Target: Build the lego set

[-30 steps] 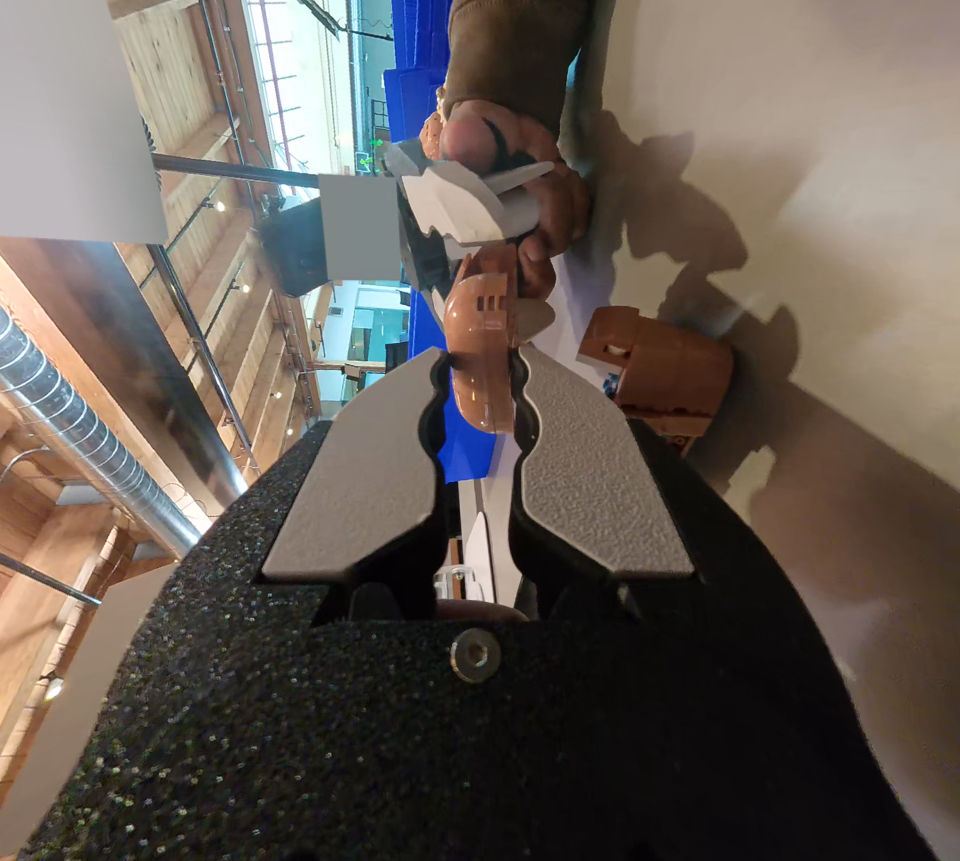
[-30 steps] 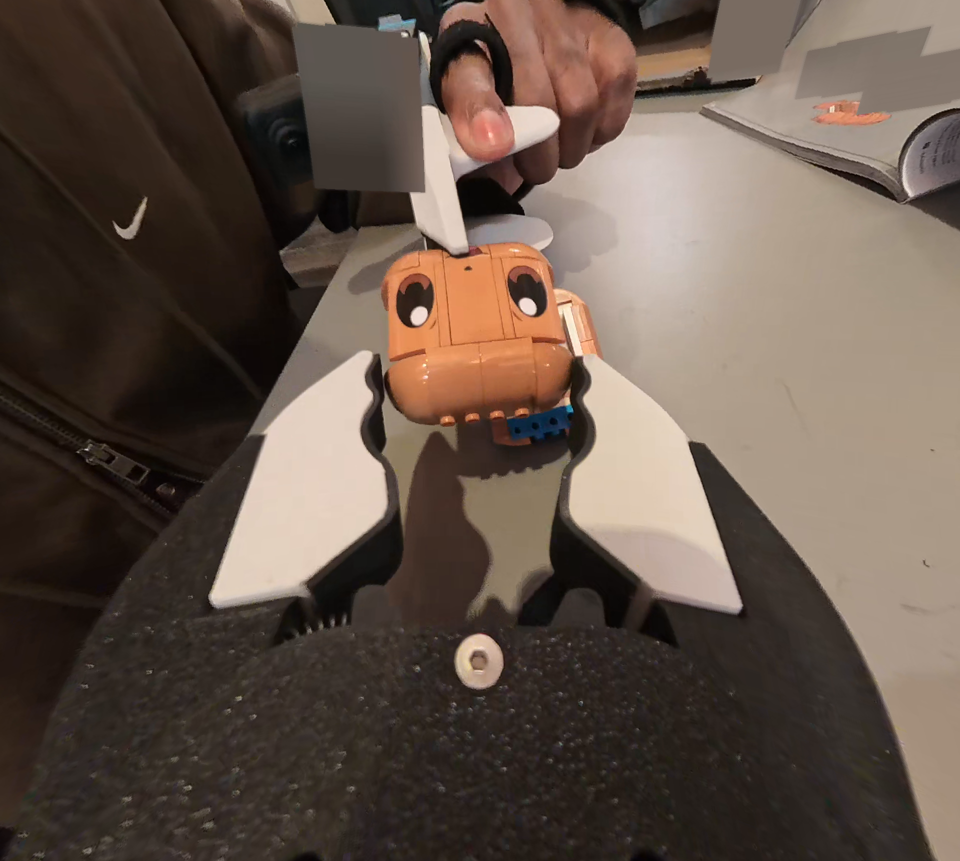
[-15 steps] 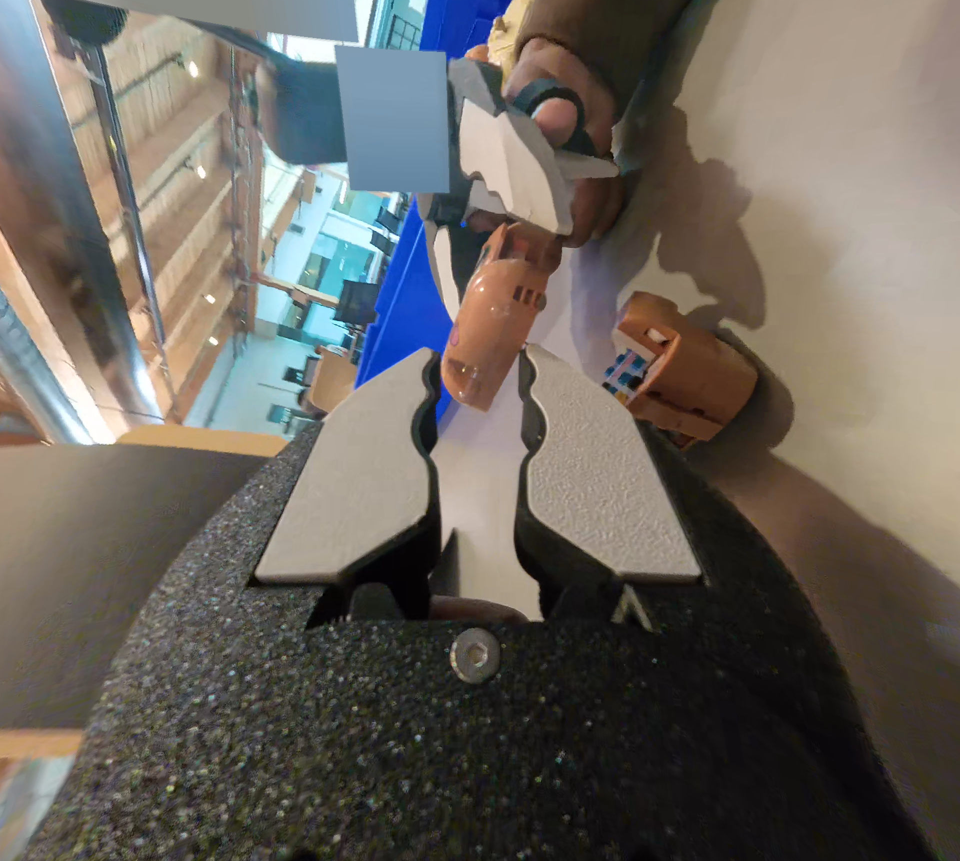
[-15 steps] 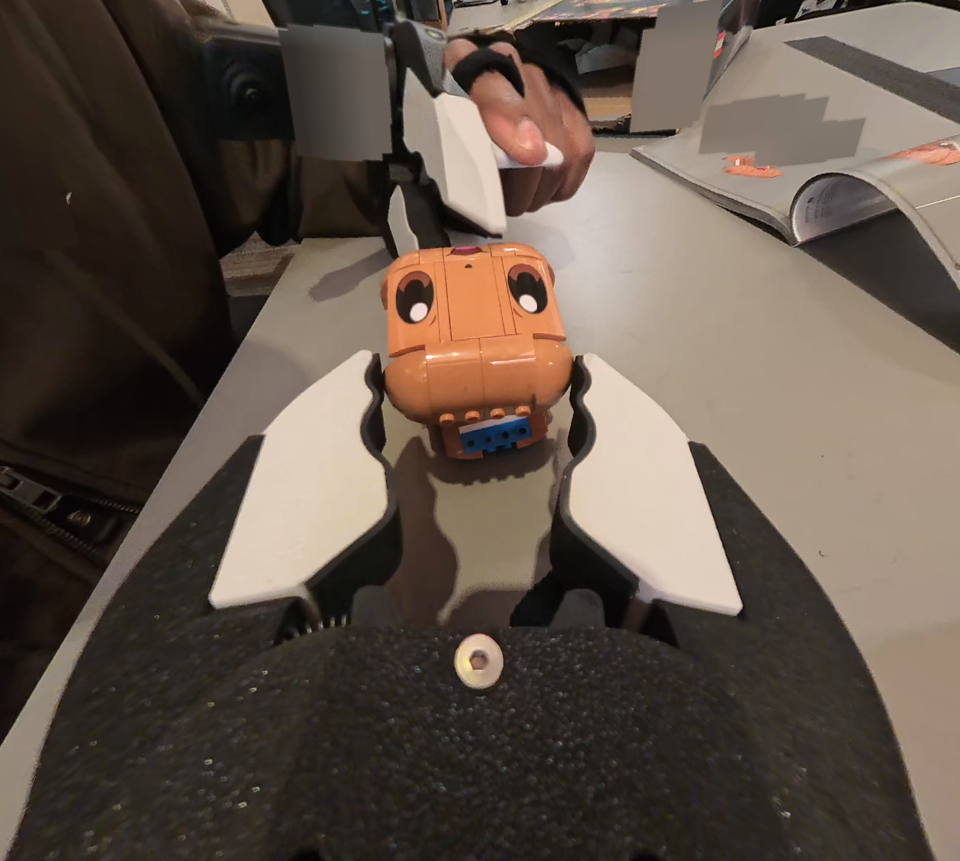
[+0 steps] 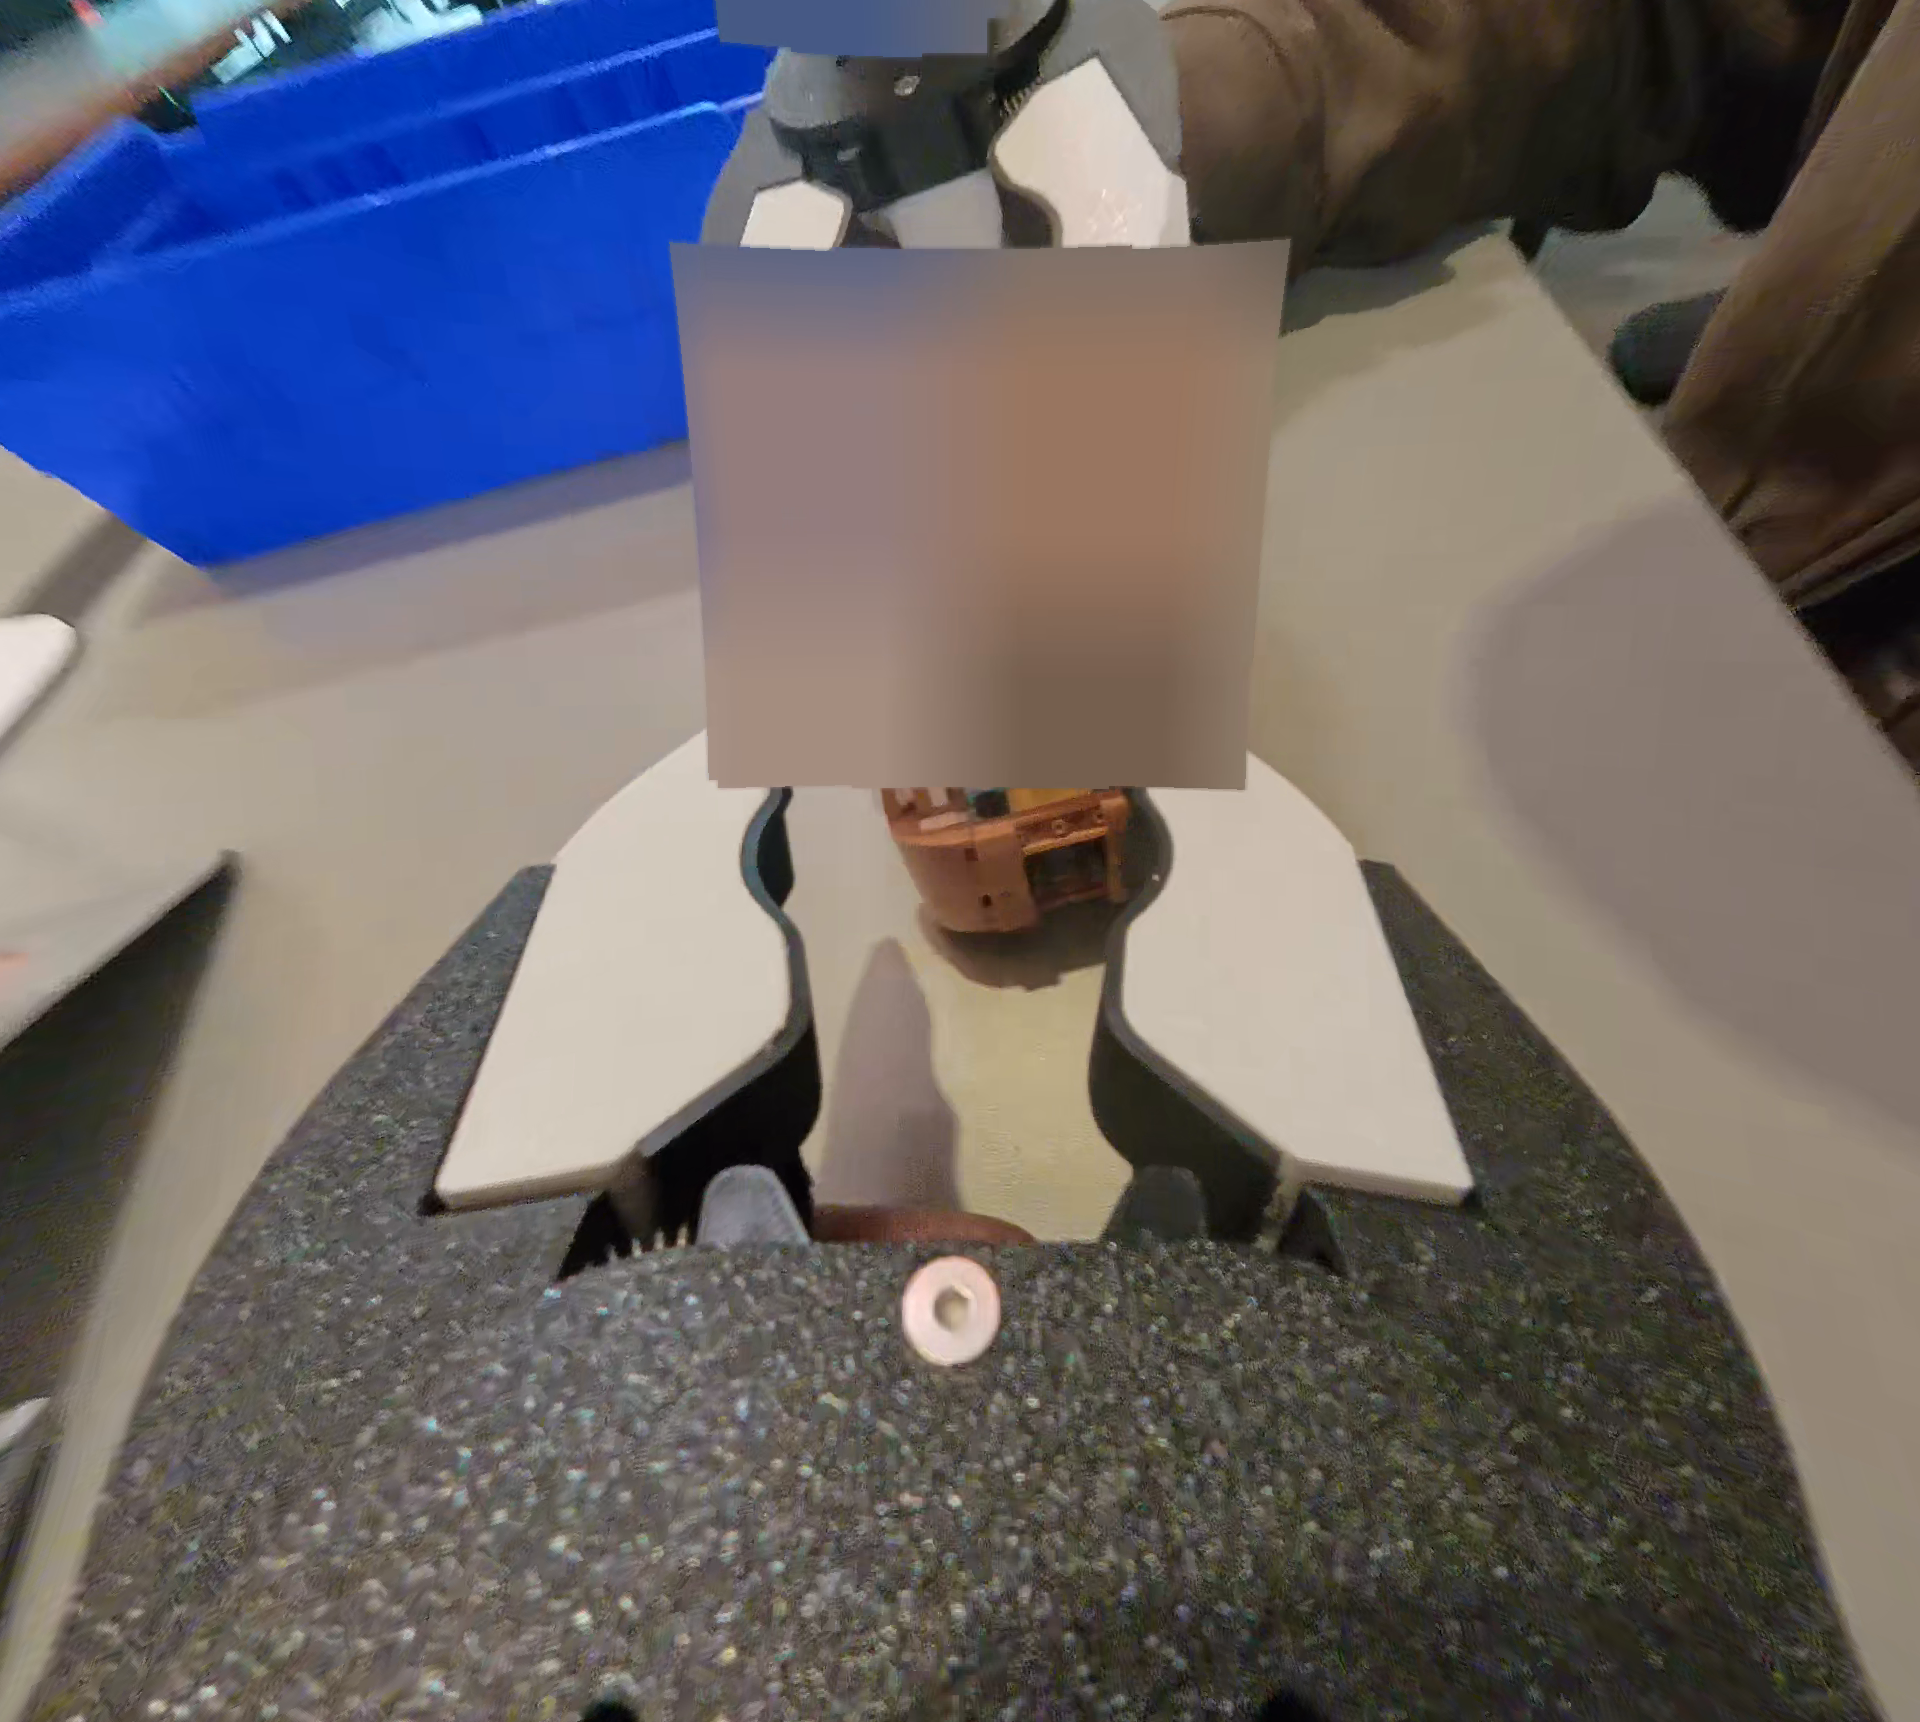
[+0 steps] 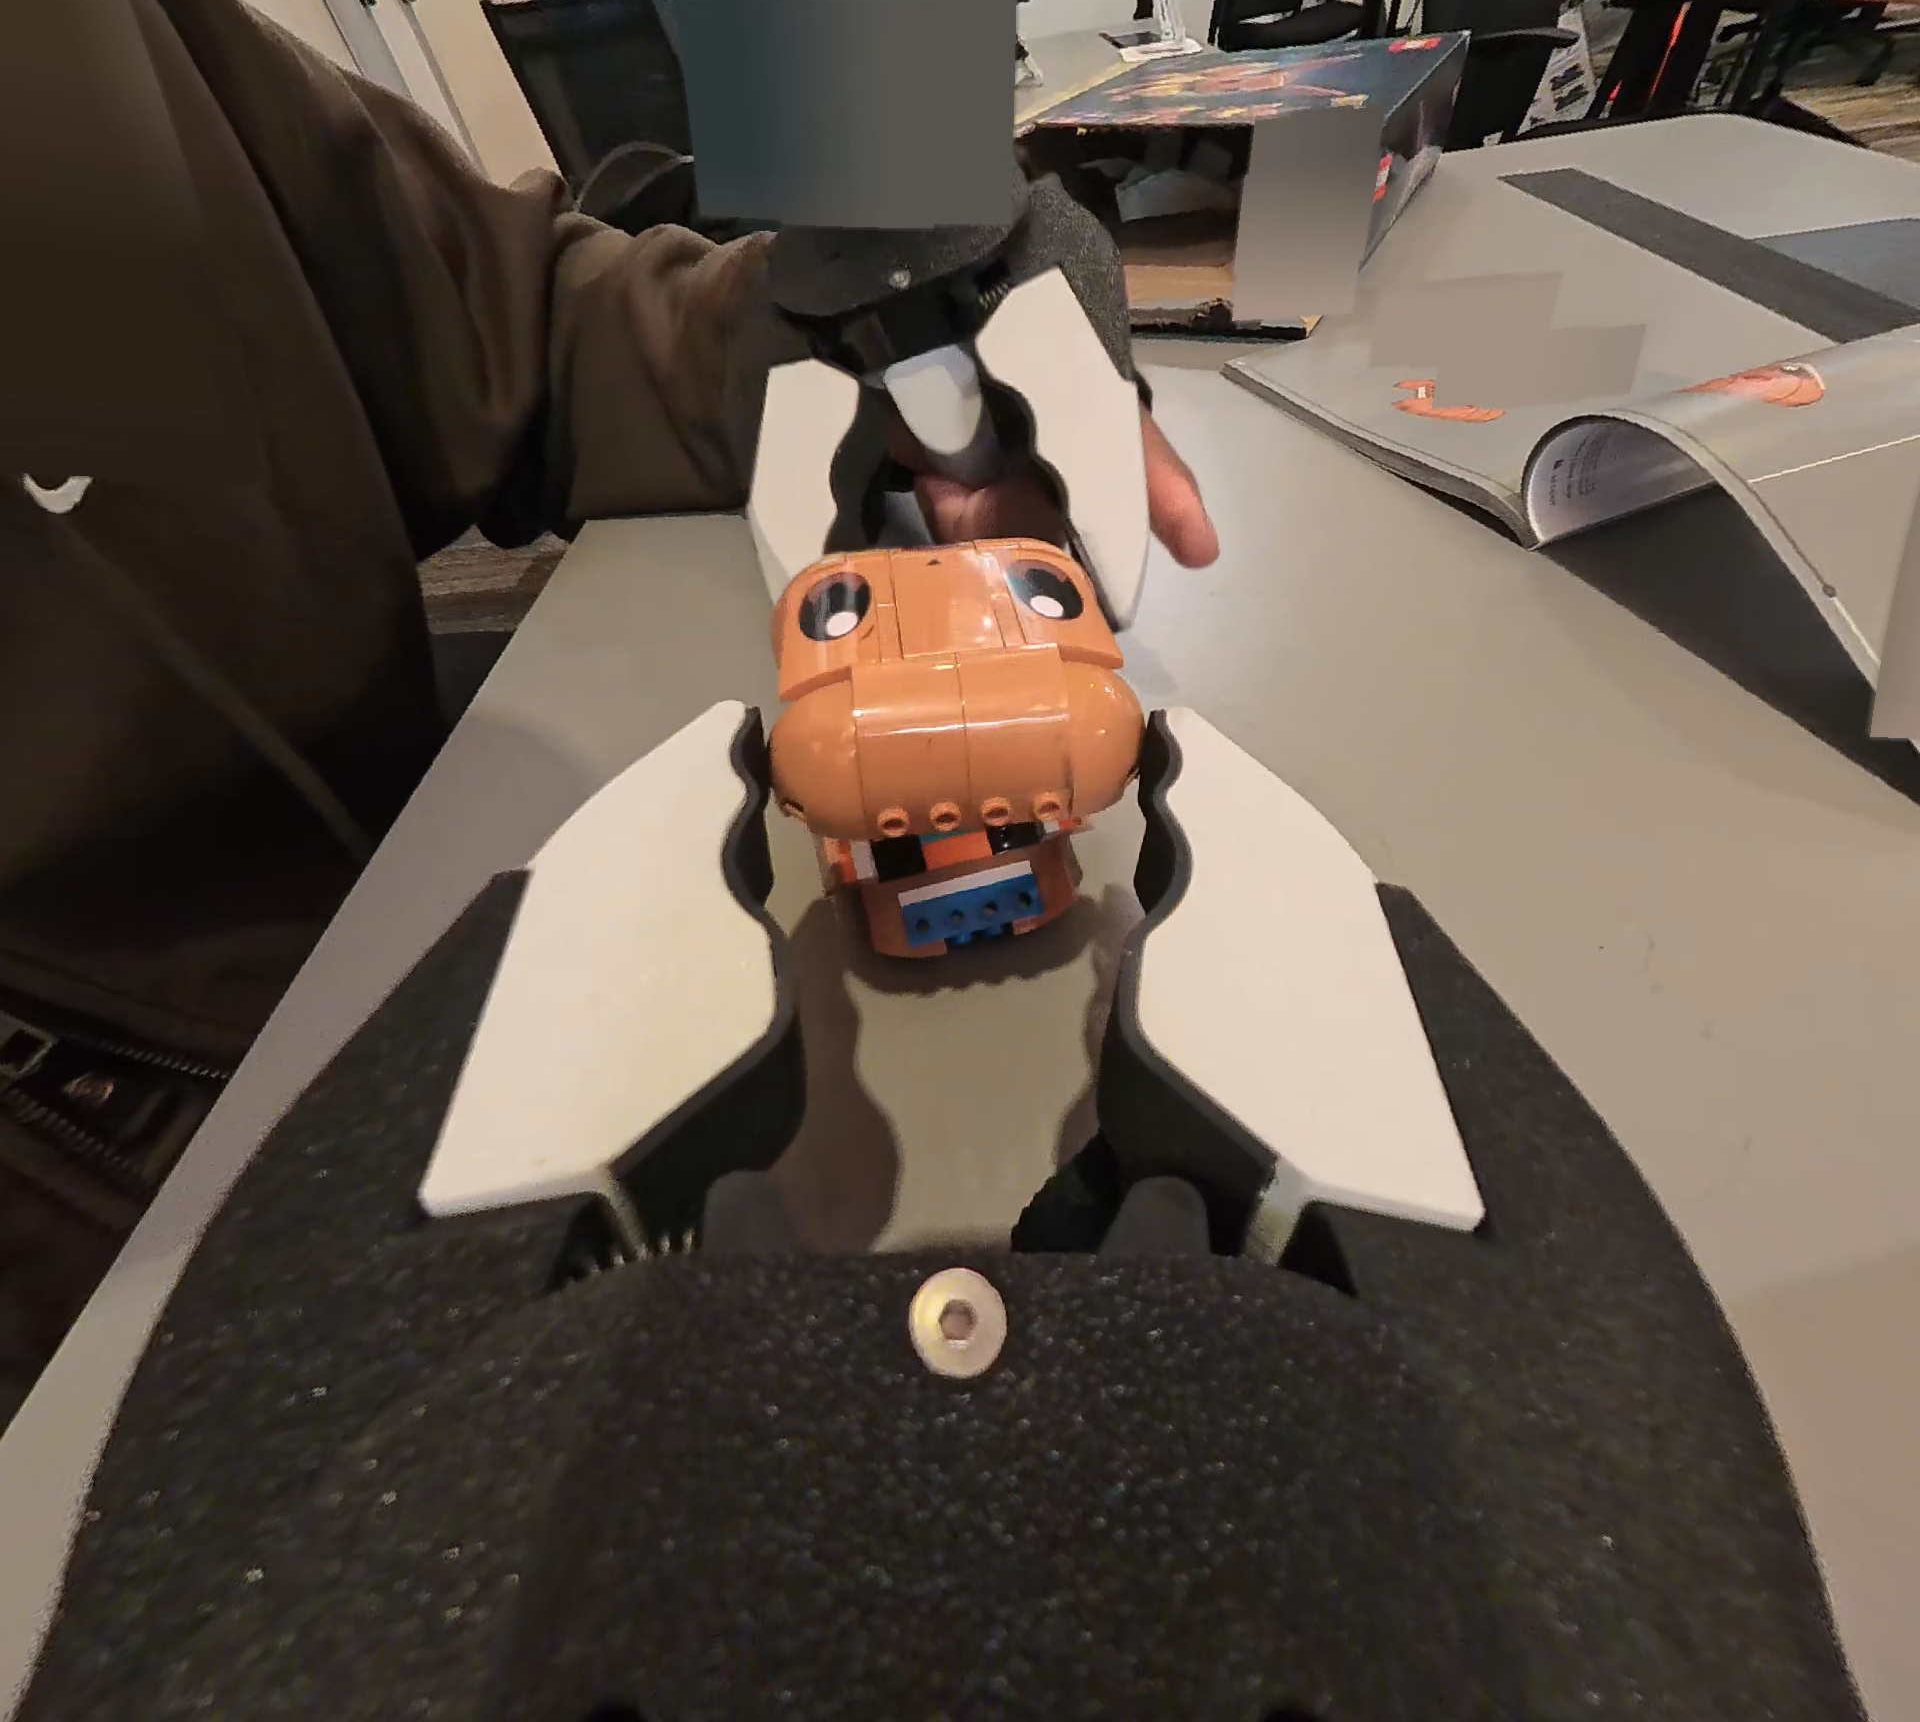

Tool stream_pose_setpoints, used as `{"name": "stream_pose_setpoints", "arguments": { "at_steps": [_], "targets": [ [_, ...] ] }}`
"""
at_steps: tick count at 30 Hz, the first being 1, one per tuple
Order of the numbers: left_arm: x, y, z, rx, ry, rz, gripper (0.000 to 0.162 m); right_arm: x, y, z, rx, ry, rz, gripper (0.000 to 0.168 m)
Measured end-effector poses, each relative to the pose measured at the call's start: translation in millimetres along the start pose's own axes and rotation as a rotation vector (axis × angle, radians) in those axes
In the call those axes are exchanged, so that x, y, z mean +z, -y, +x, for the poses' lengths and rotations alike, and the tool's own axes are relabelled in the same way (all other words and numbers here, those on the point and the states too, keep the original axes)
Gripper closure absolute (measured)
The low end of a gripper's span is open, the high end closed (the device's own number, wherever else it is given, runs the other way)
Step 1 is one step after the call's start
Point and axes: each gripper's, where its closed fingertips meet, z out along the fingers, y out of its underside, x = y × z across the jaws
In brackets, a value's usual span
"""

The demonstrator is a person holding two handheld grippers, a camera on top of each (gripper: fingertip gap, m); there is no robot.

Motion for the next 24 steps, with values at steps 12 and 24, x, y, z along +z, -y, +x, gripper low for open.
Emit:
{"name": "stream_pose_setpoints", "arguments": {
  "at_steps": [12,24],
  "targets": [
    [10.3,9.2,3.2,-0.173,0.043,0.036,0.092,2.0,1.0,0.2,0.000,-0.004,0.004,0.099],
    [10.8,-0.4,8.4,-0.093,0.097,-0.157,0.095,6.9,-26.9,-1.0,-0.070,-0.005,-0.202,0.099]
  ]
}}
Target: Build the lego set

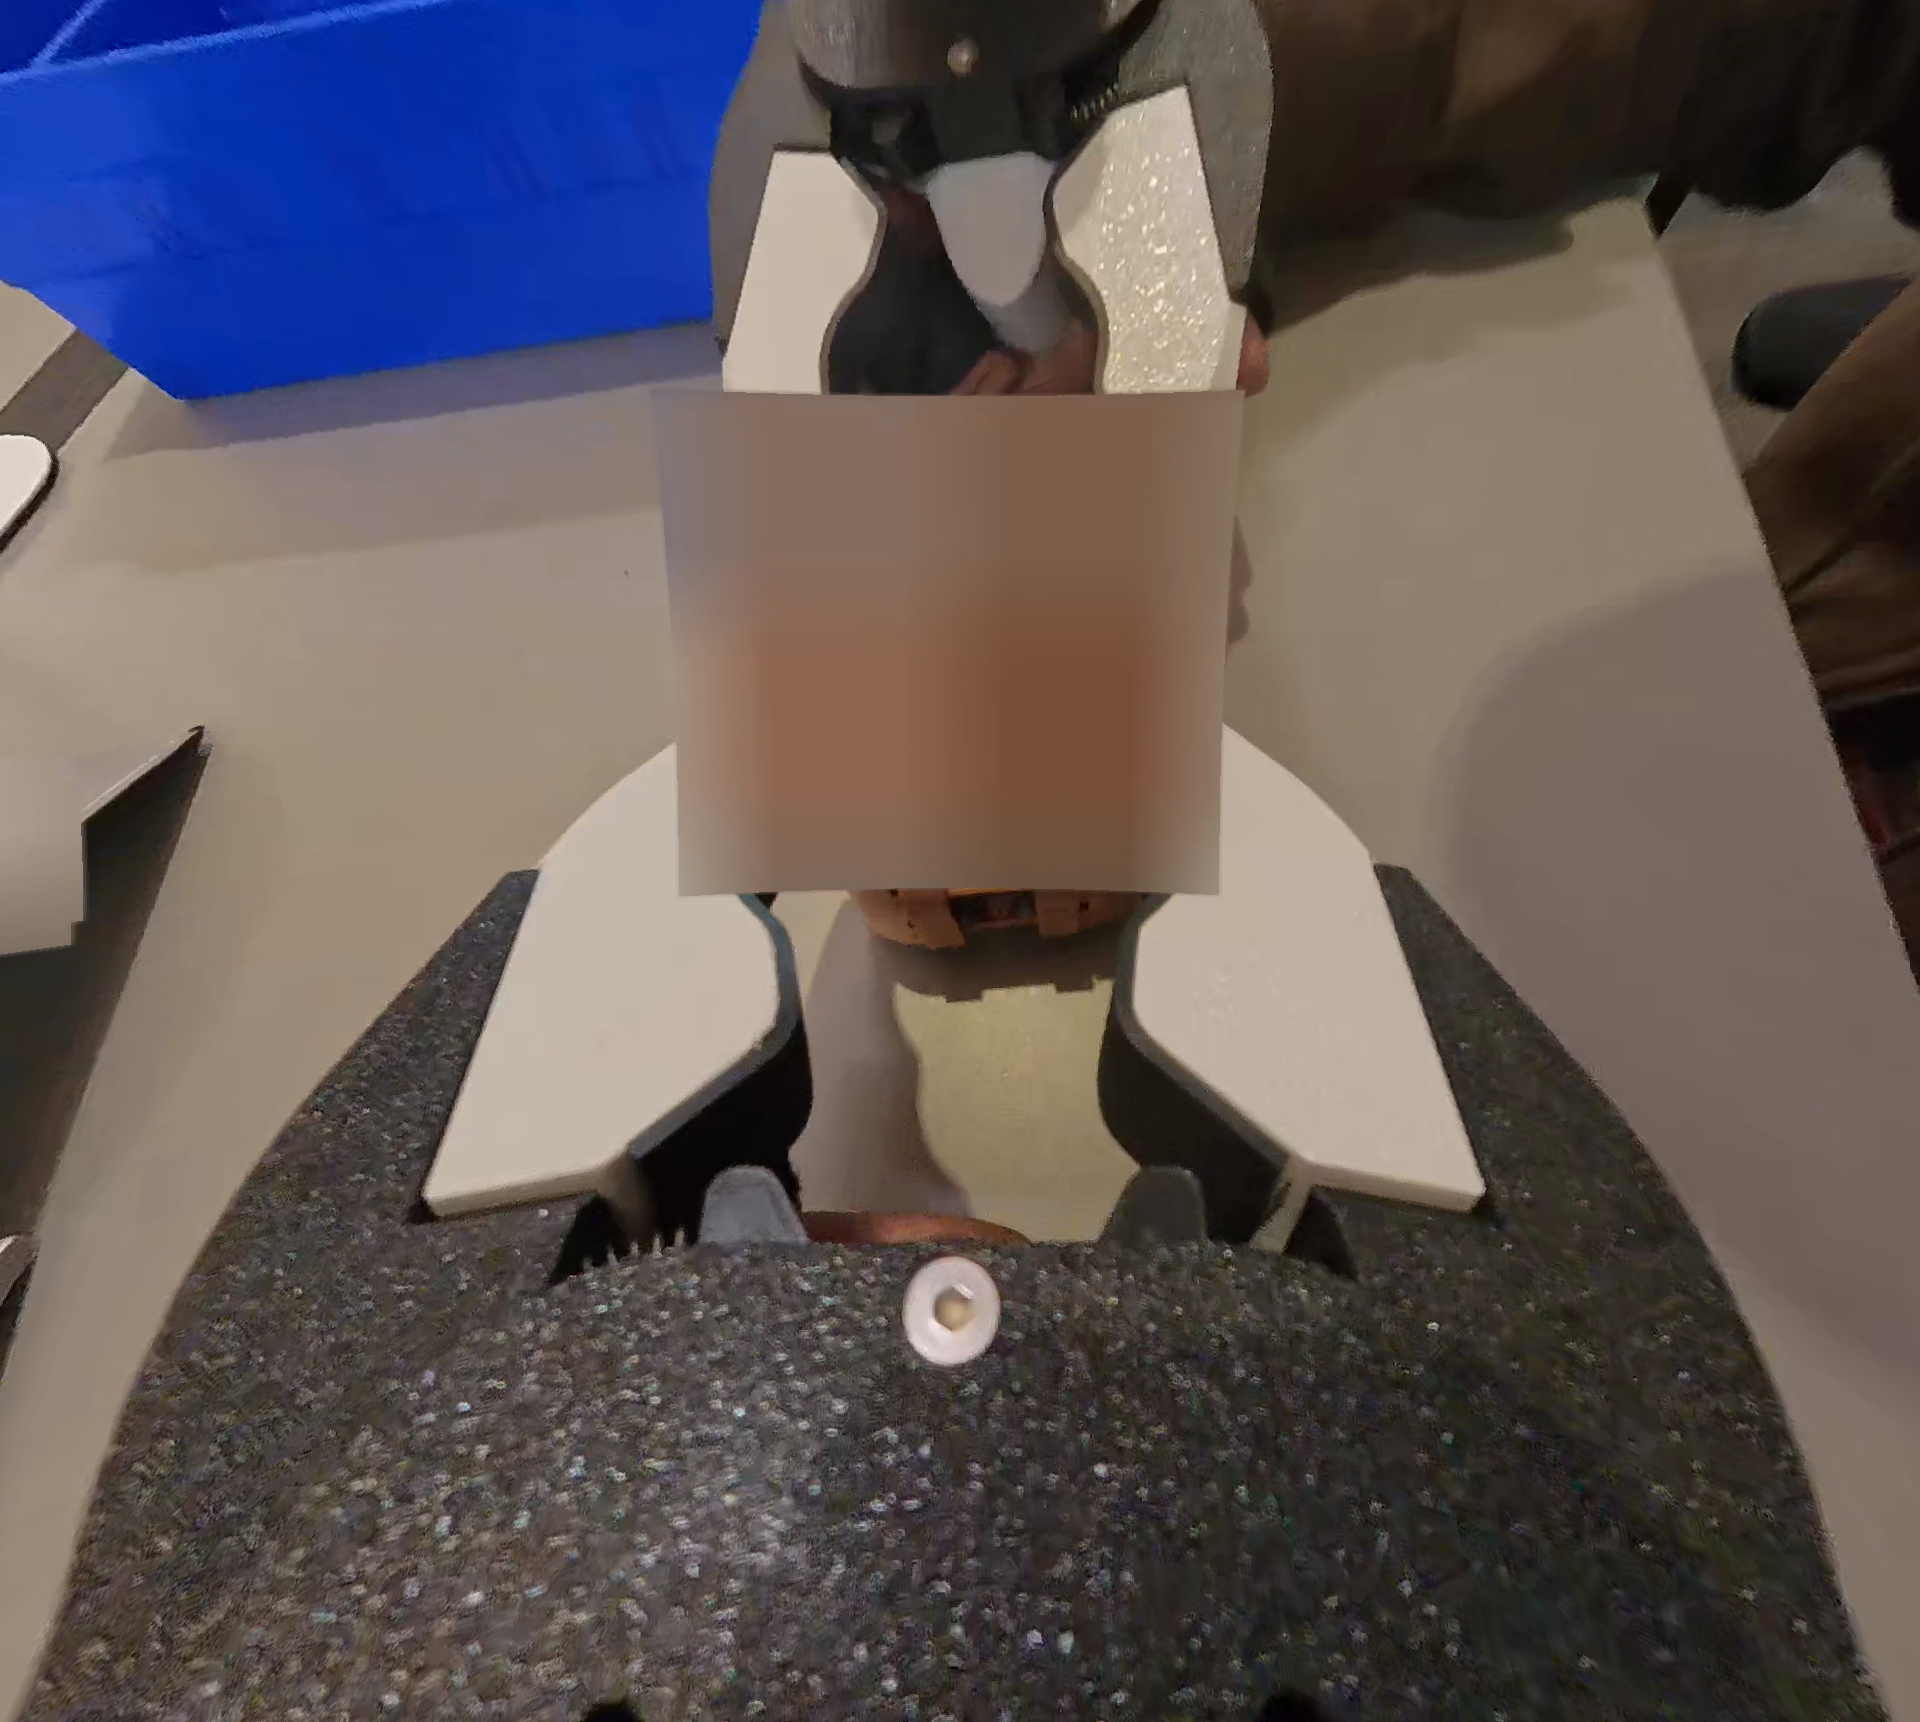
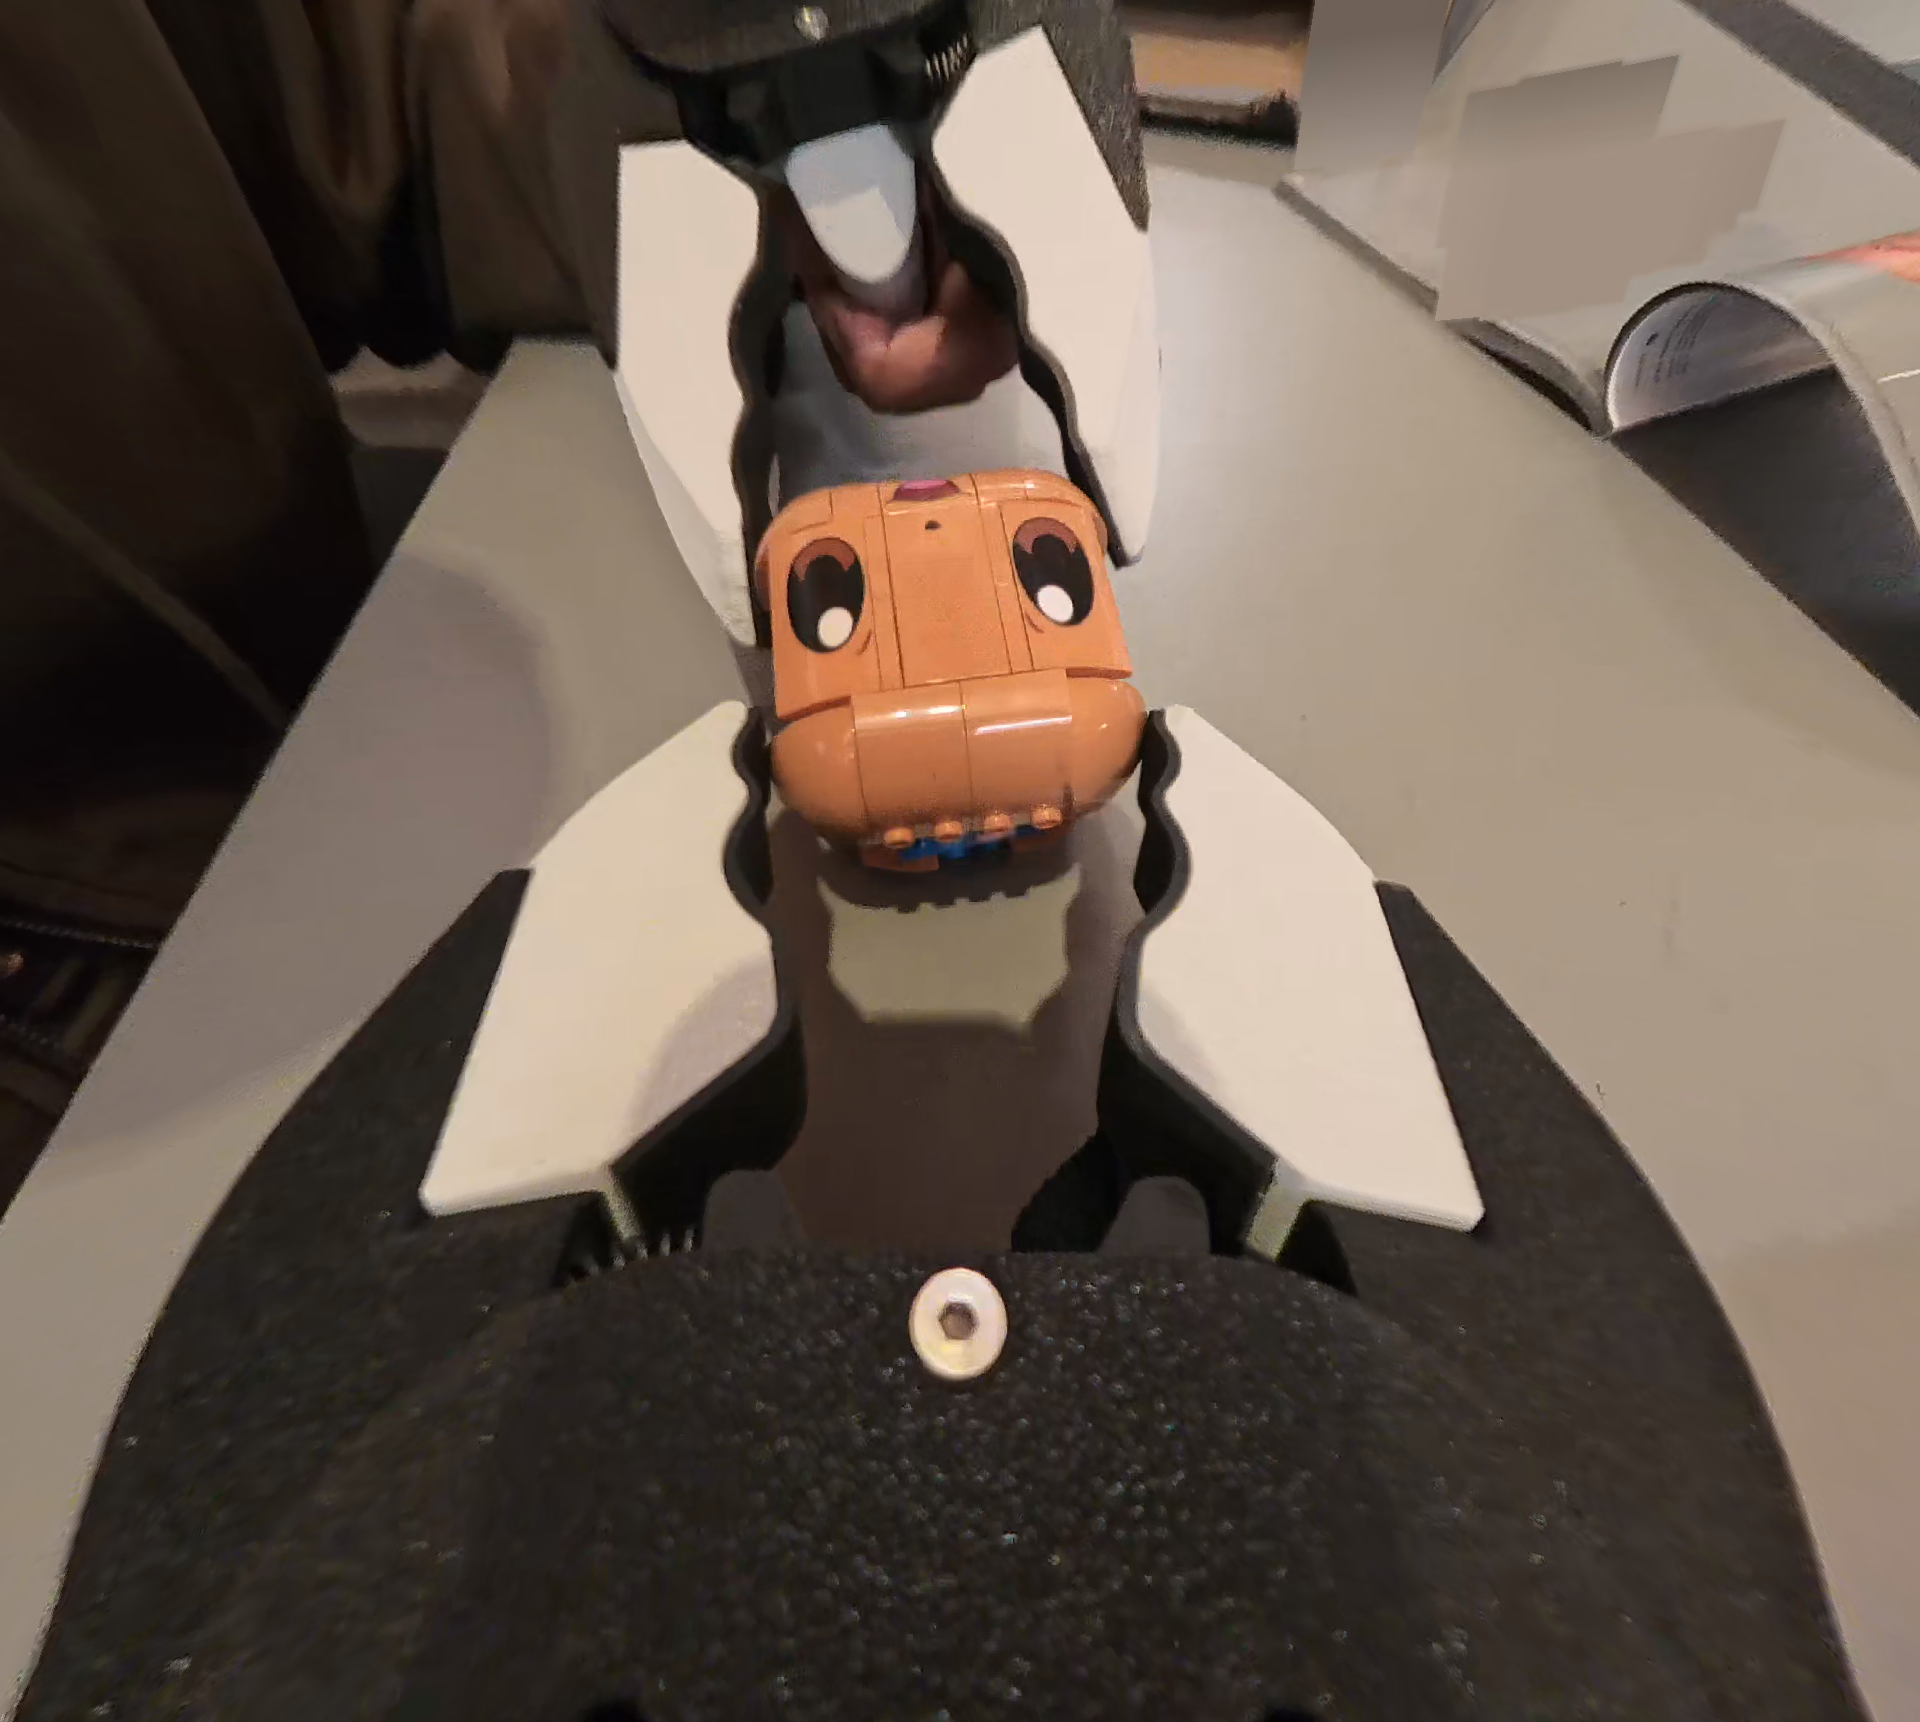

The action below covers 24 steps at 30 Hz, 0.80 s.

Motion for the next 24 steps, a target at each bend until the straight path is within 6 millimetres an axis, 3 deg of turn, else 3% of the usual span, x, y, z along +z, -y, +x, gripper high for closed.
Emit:
{"name": "stream_pose_setpoints", "arguments": {
  "at_steps": [14,24],
  "targets": [
    [-1.2,-8.2,1.6,0.050,0.012,-0.115,0.095,12.6,-17.1,0.2,-0.047,-0.027,-0.150,0.100],
    [-4.4,-9.9,0.8,0.053,0.011,-0.115,0.096,16.8,-17.6,0.8,-0.061,-0.047,-0.169,0.100]
  ]
}}
